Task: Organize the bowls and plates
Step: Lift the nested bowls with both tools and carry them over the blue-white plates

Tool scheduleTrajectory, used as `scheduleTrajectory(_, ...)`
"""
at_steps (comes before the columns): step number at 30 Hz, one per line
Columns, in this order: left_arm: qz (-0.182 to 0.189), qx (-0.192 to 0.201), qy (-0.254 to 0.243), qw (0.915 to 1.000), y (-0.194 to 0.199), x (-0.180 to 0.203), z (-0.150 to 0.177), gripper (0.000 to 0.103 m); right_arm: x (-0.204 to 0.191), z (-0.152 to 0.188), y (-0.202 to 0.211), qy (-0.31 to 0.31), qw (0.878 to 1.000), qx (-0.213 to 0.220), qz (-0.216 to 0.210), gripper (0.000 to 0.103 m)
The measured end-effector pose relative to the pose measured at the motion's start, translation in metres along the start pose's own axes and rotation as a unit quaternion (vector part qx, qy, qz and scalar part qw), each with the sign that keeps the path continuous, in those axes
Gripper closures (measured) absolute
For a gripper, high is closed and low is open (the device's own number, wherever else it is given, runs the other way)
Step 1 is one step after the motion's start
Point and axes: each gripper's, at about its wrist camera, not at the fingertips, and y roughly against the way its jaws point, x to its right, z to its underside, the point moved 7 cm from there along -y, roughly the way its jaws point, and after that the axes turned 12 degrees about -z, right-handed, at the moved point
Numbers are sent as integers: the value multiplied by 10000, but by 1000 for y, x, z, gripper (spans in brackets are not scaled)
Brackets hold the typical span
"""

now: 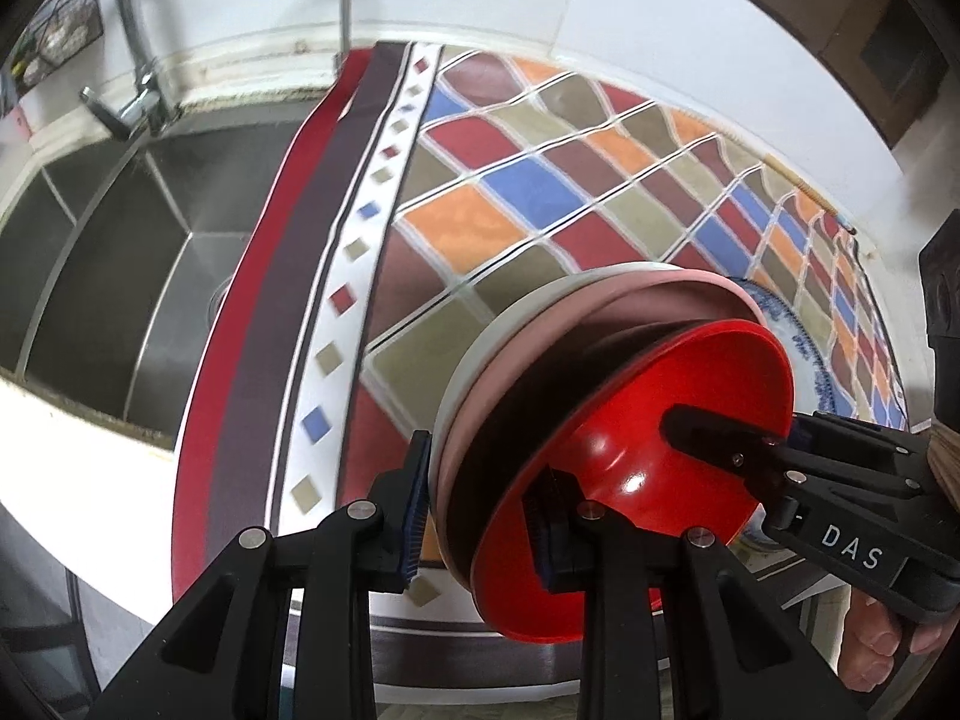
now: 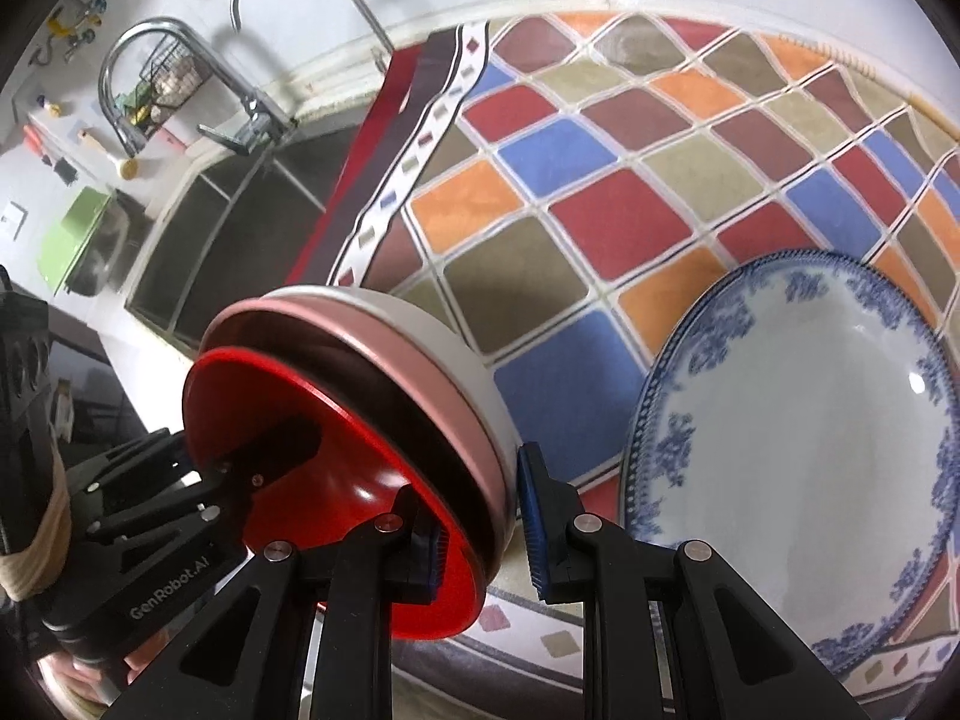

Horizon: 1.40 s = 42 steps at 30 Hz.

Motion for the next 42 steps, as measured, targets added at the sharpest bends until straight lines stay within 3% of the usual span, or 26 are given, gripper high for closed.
scheduleTrajectory(9, 337, 176, -554, 9977, 10, 57, -16, 75, 26, -2, 49, -314, 9980, 480, 281, 81)
scheduleTrajectory(24, 801, 111, -1354, 9875, 7, 159, -7, 75, 99, 35, 114, -1158, 9849, 1022, 783, 81)
scheduleTrajectory(33, 907, -47, -1572, 9834, -1, 190, -1, 75, 134, 52, 135, -1551, 9774, 1098, 930, 81)
scheduleTrajectory(42, 914, -182, -1612, 9825, -13, 197, 0, 75, 152, 59, 133, -1782, 9748, 966, 932, 81)
